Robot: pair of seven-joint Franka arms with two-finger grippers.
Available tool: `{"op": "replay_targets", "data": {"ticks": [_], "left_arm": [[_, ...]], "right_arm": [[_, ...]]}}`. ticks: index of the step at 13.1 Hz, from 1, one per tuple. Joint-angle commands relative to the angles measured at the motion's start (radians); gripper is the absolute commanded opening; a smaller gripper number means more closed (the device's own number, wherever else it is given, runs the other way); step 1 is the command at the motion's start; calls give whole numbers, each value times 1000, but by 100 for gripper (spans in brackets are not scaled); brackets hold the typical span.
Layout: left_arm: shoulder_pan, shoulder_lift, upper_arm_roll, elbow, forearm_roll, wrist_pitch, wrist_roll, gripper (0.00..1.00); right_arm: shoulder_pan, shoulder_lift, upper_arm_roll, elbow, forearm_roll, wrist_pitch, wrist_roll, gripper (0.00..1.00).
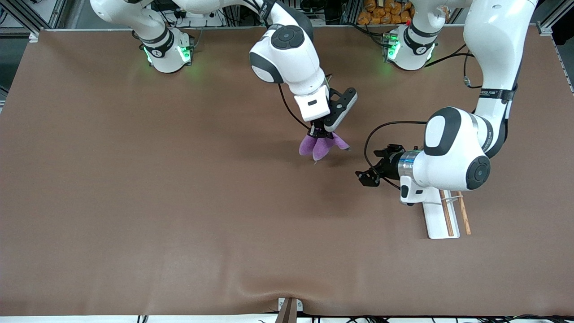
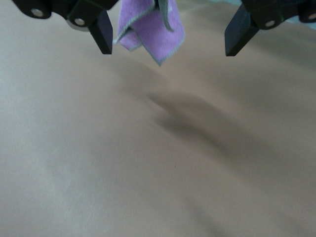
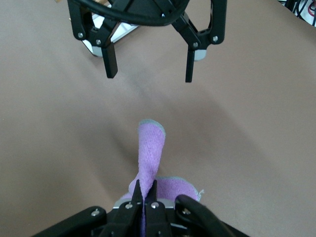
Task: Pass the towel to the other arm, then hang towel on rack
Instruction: 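Close the left gripper on the towel held by the right gripper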
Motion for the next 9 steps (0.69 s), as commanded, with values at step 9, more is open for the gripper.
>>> {"op": "replay_targets", "data": {"ticks": [9], "left_arm": [[-6, -5, 0, -8, -175, -135, -24, 69]], "right_arm": [[1, 10, 2, 7, -22, 7, 19, 0]]}}
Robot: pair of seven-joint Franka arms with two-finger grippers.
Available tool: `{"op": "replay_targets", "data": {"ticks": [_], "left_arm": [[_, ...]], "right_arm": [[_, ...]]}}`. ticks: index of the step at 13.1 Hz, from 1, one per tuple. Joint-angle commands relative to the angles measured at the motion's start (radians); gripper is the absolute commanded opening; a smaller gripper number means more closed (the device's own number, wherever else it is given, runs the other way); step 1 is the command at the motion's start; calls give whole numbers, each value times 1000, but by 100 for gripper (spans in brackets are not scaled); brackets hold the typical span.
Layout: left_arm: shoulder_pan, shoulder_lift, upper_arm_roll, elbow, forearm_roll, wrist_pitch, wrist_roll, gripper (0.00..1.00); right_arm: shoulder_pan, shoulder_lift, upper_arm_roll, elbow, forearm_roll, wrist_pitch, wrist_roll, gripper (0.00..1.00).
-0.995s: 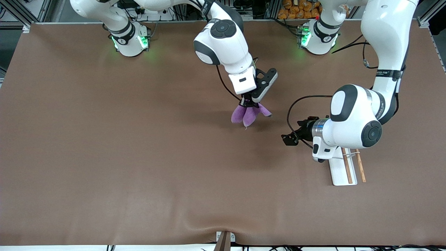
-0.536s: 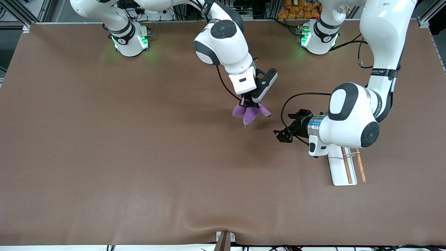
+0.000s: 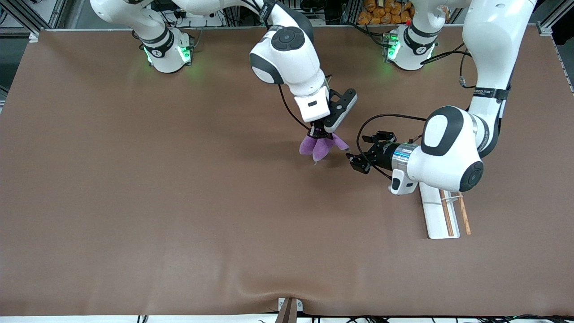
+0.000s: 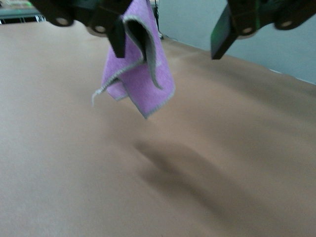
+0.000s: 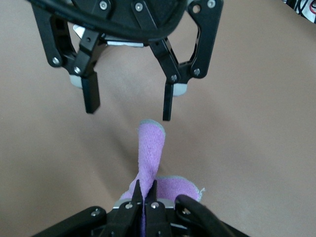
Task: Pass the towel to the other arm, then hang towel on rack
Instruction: 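Close the left gripper on the towel held by the right gripper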
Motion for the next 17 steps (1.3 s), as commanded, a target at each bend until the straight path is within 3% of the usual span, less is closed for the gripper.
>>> {"op": "replay_targets", "data": {"ticks": [1, 4, 9, 10, 13, 17], "left_arm": [[-4, 1, 2, -6, -38, -4, -15, 67], [-10, 14, 2, -12, -38, -2, -17, 64], [-21, 15, 0, -11, -41, -1, -18, 48], [-22, 15, 0, -12, -41, -1, -18, 41], [-22, 15, 0, -8, -41, -1, -17, 0], [-22, 9, 2, 11, -34, -1, -15, 0]], "right_arm": [[1, 5, 2, 7, -22, 6, 19, 0], [1, 8, 2, 7, -22, 8, 28, 0], [1, 10, 2, 8, -22, 8, 30, 0], [1, 10, 2, 7, -22, 8, 30, 0], [0, 10, 2, 8, -22, 8, 30, 0], [1, 10, 2, 8, -22, 8, 30, 0]]}}
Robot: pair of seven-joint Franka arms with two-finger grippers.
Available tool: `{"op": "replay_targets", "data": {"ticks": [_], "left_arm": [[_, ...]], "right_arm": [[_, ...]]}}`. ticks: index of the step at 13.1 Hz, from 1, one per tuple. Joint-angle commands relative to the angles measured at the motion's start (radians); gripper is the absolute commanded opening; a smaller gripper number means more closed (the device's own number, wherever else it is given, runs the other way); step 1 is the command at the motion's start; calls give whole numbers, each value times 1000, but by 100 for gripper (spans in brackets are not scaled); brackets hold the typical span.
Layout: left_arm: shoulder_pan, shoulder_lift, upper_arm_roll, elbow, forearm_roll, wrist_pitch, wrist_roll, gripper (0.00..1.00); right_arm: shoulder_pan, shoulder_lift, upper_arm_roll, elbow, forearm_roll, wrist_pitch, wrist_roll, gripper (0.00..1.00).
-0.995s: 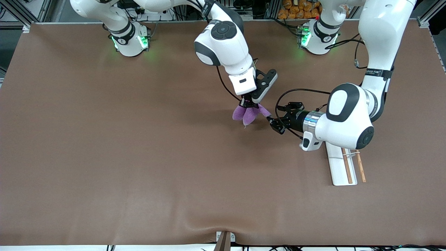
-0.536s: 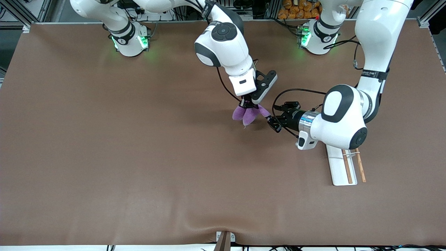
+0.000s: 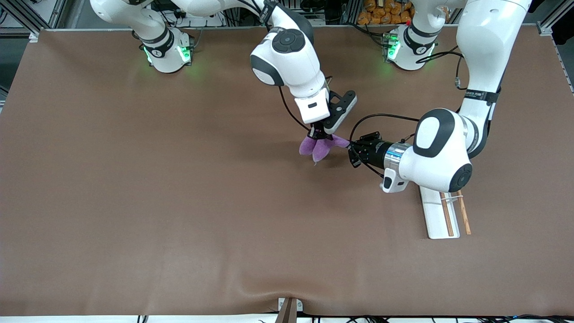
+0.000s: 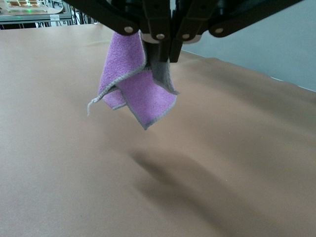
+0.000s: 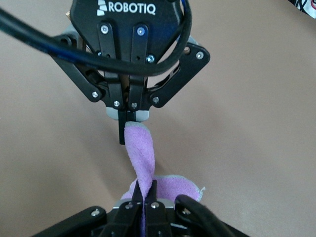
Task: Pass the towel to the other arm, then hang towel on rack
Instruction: 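Close the left gripper on the towel held by the right gripper, then carry the towel with the left gripper while the right gripper releases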
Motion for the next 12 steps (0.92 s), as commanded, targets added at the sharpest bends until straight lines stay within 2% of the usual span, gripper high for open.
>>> {"op": "replay_targets", "data": {"ticks": [1, 3, 4, 5, 9, 12], "left_arm": [[0, -10, 3, 37, -8, -2, -16, 0], [14, -14, 9, 75, -3, -4, -14, 0], [17, -20, 13, 86, 15, -4, -13, 0], [22, -40, 14, 86, 44, -6, -6, 0], [42, -42, 14, 137, 165, -10, 35, 0], [87, -39, 16, 186, 182, -12, 82, 0]], "right_arm": [[0, 1, 2, 8, -21, 5, 23, 0], [0, 1, 2, 8, -21, 5, 25, 0], [-2, 1, 2, 8, -21, 2, 25, 10], [-3, 1, 2, 10, -21, 2, 25, 99], [-8, 1, 2, 8, -20, 4, 26, 100], [-10, 0, 2, 8, -18, 4, 26, 100]]}}
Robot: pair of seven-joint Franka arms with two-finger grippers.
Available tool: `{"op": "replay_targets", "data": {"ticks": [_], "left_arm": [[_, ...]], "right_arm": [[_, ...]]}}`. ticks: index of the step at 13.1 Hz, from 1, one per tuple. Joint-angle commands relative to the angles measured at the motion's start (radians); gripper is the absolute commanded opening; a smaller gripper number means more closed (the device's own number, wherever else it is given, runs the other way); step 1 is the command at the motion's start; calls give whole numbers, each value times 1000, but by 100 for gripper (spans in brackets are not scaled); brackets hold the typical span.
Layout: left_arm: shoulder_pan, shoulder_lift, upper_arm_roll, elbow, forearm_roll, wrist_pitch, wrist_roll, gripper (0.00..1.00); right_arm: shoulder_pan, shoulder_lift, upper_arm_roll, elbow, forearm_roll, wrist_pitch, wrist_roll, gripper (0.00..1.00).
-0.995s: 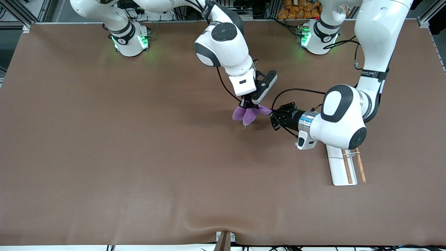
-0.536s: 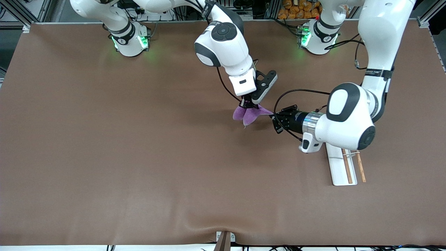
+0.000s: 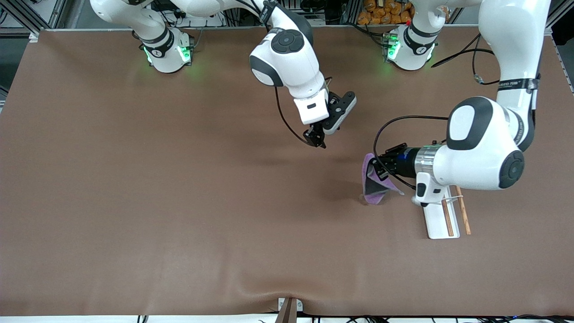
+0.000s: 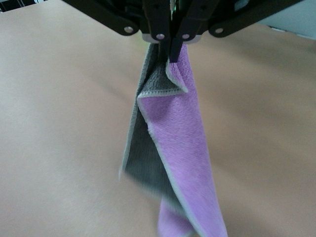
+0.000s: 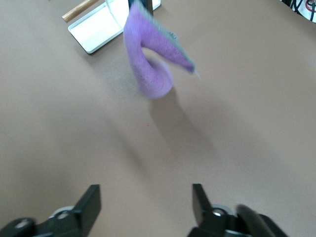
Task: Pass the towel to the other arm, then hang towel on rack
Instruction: 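Carry the towel with the left gripper while the right gripper releases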
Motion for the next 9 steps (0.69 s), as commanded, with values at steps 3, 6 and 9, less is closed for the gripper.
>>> {"op": "replay_targets", "data": {"ticks": [3, 6, 9], "left_arm": [[119, -3, -1, 32, 149, -15, 228, 0], [180, 4, -1, 31, 237, -17, 483, 0], [235, 10, -1, 28, 376, -17, 713, 0]], "right_arm": [[-7, 0, 6, 7, -18, -2, 22, 100], [-9, 0, 6, 7, -18, -2, 22, 100], [-12, -2, 6, 7, -17, -3, 22, 100]]}}
